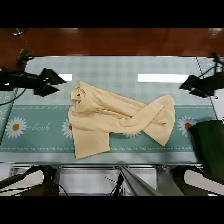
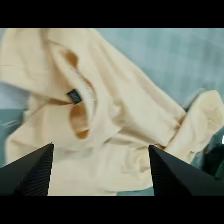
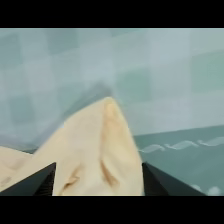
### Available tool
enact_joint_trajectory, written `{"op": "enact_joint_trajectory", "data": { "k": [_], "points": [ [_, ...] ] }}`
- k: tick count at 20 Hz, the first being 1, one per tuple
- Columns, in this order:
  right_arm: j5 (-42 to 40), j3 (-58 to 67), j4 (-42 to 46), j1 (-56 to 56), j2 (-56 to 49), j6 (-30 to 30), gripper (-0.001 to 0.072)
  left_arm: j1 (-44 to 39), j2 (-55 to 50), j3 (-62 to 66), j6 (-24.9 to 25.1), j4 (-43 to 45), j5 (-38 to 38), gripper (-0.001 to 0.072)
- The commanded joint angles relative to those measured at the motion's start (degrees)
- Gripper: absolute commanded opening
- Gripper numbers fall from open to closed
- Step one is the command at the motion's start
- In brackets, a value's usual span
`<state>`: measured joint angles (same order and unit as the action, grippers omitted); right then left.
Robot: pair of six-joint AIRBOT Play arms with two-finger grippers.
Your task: Fold the shirts.
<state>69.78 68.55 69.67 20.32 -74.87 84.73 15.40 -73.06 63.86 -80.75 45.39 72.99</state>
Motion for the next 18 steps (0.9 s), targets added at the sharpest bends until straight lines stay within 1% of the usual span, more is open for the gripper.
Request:
{"op": "enact_joint_trajectory", "data": {
  "k": [1, 3, 4, 5, 6, 8, 11, 13, 16, 18],
  "points": [
    [4.3, -4.4, 1.4, 11.6, 5.2, -1.1, 0.0623, 12.0, 6.8, -4.8, 0.5, 9.9, 7.2, 0.0705],
    [-0.8, -15.9, -4.2, 16.1, 9.9, -2.0, 0.0623, 15.3, 11.0, -15.7, -0.1, 7.1, 4.4, 0.0705],
    [-3.7, -21.6, -8.0, 16.9, 12.0, -3.8, 0.0623, 15.3, 12.0, -21.5, 0.1, 5.8, 2.8, 0.0705],
    [-6.4, -26.6, -11.7, 17.0, 13.8, -6.0, 0.0623, 14.3, 12.2, -26.4, 0.8, 4.7, 1.1, 0.0705],
    [-8.6, -31.0, -16.0, 17.0, 15.1, -8.3, 0.0623, 12.7, 12.2, -30.8, 3.5, 3.5, -0.9, 0.0705],
    [-9.2, -35.1, -21.0, 17.0, 15.4, -9.9, 0.0623, 8.8, 12.2, -36.8, 4.0, 0.9, -7.4, 0.0705],
    [-8.2, -35.6, -21.6, 17.0, 15.4, -10.5, 0.0623, 2.0, 11.0, -40.6, 8.5, -8.4, -16.3, 0.0705],
    [-7.6, -35.6, -21.6, 17.0, 15.4, -10.5, 0.0623, -3.6, 8.4, -40.6, 12.0, -14.8, -19.5, 0.0704],
    [-6.4, -35.6, -21.6, 16.9, 15.4, -11.1, 0.0623, -10.4, 3.8, -40.5, 13.6, -21.0, -25.0, 0.0703],
    [-5.3, -35.6, -20.7, 15.7, 15.4, -12.7, 0.0623, -13.1, 2.3, -40.4, 17.2, -28.1, -26.8, 0.0701]
  ]
}}
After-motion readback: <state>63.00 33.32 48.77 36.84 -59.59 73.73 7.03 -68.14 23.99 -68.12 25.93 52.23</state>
